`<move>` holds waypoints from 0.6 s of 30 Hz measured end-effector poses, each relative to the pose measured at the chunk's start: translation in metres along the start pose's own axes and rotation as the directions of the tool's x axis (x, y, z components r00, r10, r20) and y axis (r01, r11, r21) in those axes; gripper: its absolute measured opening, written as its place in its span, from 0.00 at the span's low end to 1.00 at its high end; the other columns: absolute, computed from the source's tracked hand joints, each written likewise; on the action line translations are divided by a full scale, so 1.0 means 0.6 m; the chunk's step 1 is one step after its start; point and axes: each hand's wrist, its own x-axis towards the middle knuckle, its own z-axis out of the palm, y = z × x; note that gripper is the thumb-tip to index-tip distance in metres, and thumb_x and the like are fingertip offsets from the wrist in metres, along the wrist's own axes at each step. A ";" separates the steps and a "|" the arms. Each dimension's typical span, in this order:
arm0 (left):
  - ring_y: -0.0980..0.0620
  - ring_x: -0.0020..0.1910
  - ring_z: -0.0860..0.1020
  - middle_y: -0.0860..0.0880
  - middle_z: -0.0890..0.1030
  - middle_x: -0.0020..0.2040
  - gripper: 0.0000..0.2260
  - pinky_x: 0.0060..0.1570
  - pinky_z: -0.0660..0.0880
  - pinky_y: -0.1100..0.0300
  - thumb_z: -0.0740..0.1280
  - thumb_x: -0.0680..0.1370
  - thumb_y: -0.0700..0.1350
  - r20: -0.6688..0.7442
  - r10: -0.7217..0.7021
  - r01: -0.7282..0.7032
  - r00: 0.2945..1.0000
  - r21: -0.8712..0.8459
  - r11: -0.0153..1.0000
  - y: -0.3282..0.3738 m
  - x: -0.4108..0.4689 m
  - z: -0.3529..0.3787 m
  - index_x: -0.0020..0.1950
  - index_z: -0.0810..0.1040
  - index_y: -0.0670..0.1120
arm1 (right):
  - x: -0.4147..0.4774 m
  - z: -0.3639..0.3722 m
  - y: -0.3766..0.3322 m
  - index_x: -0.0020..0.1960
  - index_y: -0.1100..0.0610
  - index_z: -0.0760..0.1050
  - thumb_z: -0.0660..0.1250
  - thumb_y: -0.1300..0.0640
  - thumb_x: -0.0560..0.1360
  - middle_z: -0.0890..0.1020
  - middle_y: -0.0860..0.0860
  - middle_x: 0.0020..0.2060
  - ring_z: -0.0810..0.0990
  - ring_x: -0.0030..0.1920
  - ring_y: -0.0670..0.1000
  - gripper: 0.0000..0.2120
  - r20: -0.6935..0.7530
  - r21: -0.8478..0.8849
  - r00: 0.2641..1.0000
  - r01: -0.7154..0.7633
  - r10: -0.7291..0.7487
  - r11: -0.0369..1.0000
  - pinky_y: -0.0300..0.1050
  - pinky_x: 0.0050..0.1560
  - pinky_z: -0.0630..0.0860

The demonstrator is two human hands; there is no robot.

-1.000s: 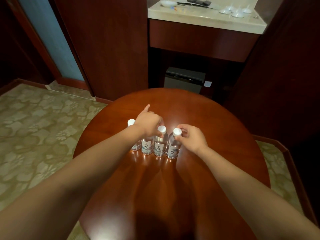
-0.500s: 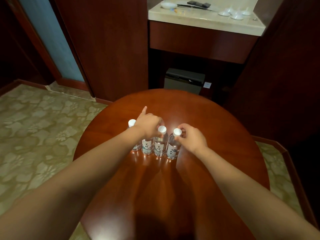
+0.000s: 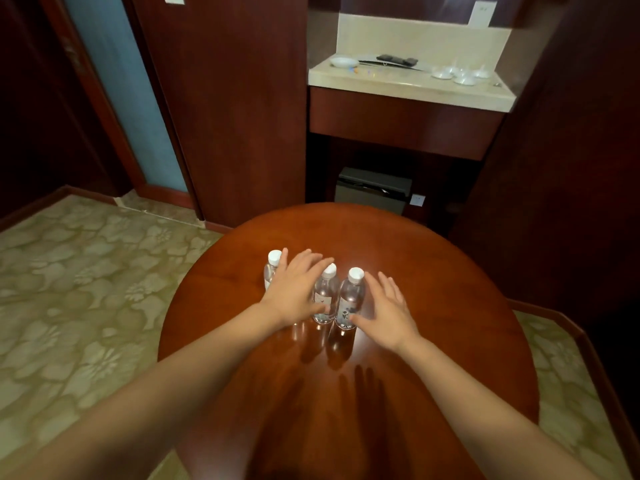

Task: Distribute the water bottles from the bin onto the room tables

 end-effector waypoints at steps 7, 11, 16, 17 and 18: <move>0.49 0.79 0.40 0.50 0.43 0.81 0.49 0.74 0.35 0.43 0.69 0.71 0.65 0.066 -0.104 0.101 0.992 0.047 0.994 0.024 -0.104 0.046 0.79 0.38 0.57 | -0.059 0.024 0.008 0.80 0.41 0.41 0.68 0.34 0.71 0.35 0.50 0.80 0.29 0.78 0.53 0.49 0.043 -0.160 0.997 0.076 -0.070 0.984 0.63 0.76 0.32; 0.47 0.78 0.34 0.50 0.35 0.79 0.49 0.74 0.35 0.38 0.67 0.71 0.68 0.153 -0.231 0.218 0.961 0.099 0.971 0.043 -0.147 0.054 0.78 0.35 0.59 | -0.089 0.034 0.006 0.80 0.41 0.39 0.67 0.33 0.70 0.33 0.51 0.79 0.28 0.77 0.54 0.50 0.092 -0.213 0.989 0.132 -0.114 0.968 0.64 0.73 0.30; 0.46 0.76 0.31 0.50 0.32 0.79 0.49 0.73 0.36 0.34 0.64 0.69 0.73 0.180 -0.382 0.365 0.907 0.121 0.923 0.076 -0.206 0.051 0.78 0.35 0.61 | -0.116 0.035 -0.003 0.80 0.40 0.40 0.66 0.32 0.70 0.33 0.53 0.79 0.26 0.76 0.57 0.49 0.188 -0.250 0.958 0.258 -0.215 0.933 0.67 0.71 0.28; 0.45 0.76 0.30 0.50 0.31 0.78 0.49 0.72 0.35 0.34 0.63 0.69 0.73 0.193 -0.421 0.406 0.886 0.114 0.907 0.086 -0.221 0.051 0.77 0.35 0.61 | -0.121 0.034 -0.005 0.80 0.39 0.40 0.65 0.32 0.70 0.33 0.53 0.79 0.26 0.76 0.58 0.48 0.210 -0.260 0.949 0.286 -0.235 0.922 0.67 0.71 0.28; 0.45 0.76 0.30 0.50 0.31 0.78 0.49 0.72 0.35 0.34 0.63 0.68 0.74 0.208 -0.461 0.450 0.863 0.103 0.887 0.098 -0.237 0.050 0.77 0.35 0.61 | -0.128 0.033 -0.007 0.80 0.39 0.39 0.65 0.32 0.71 0.33 0.53 0.79 0.26 0.76 0.58 0.48 0.233 -0.269 0.938 0.314 -0.255 0.911 0.67 0.71 0.28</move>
